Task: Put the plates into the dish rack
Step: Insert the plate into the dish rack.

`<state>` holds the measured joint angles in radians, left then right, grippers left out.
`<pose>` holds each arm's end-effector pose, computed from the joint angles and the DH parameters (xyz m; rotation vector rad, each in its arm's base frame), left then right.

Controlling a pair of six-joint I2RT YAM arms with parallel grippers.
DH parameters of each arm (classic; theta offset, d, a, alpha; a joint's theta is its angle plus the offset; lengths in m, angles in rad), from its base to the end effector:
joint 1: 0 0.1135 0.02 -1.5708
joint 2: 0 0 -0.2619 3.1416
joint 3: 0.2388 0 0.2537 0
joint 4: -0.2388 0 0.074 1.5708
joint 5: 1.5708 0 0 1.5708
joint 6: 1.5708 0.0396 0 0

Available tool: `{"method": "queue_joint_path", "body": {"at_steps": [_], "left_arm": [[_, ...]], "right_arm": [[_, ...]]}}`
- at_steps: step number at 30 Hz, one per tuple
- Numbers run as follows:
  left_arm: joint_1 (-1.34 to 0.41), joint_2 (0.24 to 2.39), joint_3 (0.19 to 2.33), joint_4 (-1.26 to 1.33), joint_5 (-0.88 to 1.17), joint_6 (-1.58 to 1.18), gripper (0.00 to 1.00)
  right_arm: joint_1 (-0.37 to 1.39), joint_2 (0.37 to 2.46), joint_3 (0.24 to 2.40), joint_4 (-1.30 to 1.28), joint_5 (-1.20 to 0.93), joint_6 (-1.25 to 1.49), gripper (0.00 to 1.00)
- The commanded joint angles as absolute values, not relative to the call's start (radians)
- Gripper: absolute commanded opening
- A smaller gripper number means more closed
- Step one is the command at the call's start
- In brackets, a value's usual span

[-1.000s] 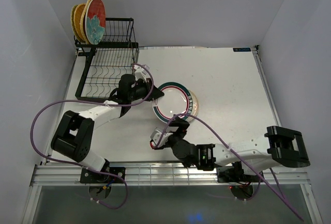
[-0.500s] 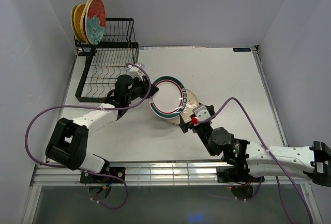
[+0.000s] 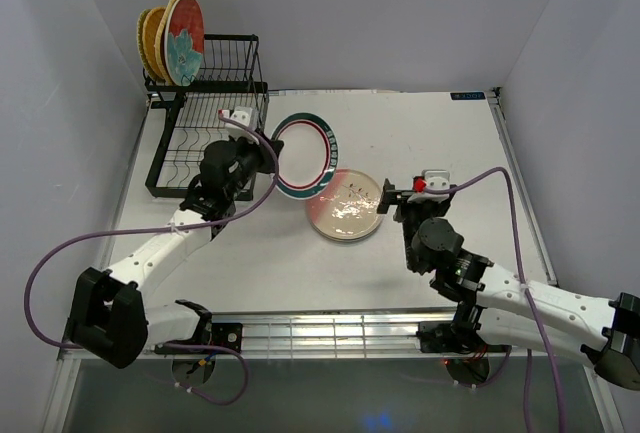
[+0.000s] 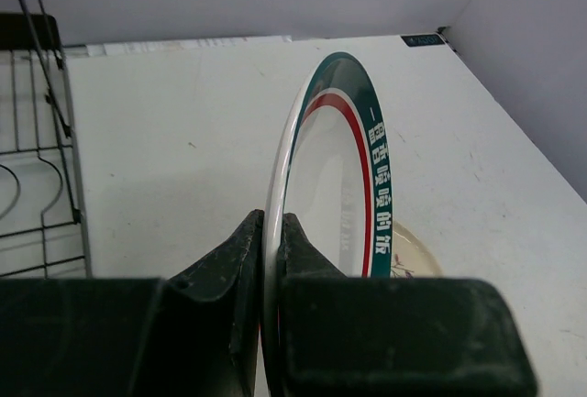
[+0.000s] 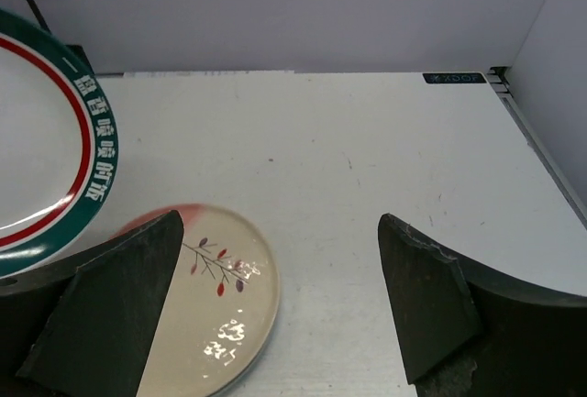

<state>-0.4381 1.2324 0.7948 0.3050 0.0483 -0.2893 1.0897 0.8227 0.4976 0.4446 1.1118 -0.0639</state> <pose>0.2657 -0.1266 0.2954 0.1658 1.7298 -0.5803 0.1173 0.1480 0.2945 0.0518 1.5171 0.0147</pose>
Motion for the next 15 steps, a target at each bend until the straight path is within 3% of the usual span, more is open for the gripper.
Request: {"method": "queue_joint_path", "body": {"at_steps": [1, 7, 15], "left_arm": [[-0.434, 1.141, 0.909, 0.338, -0.052, -0.175, 0.00], [-0.402, 1.164, 1.110, 0.276, -0.176, -0.055, 0.00], [-0.299, 1.256, 1.304, 0.267, -0.149, 0.055, 0.00]], "right_arm": [[1.051, 0.848, 0.589, 0.474, 1.157, 0.017, 0.92], [0.993, 0.937, 0.568, 0.469, 1.106, 0.112, 0.92], [0.943, 0.991, 0.531, 0.445, 0.956, 0.169, 0.91]]}}
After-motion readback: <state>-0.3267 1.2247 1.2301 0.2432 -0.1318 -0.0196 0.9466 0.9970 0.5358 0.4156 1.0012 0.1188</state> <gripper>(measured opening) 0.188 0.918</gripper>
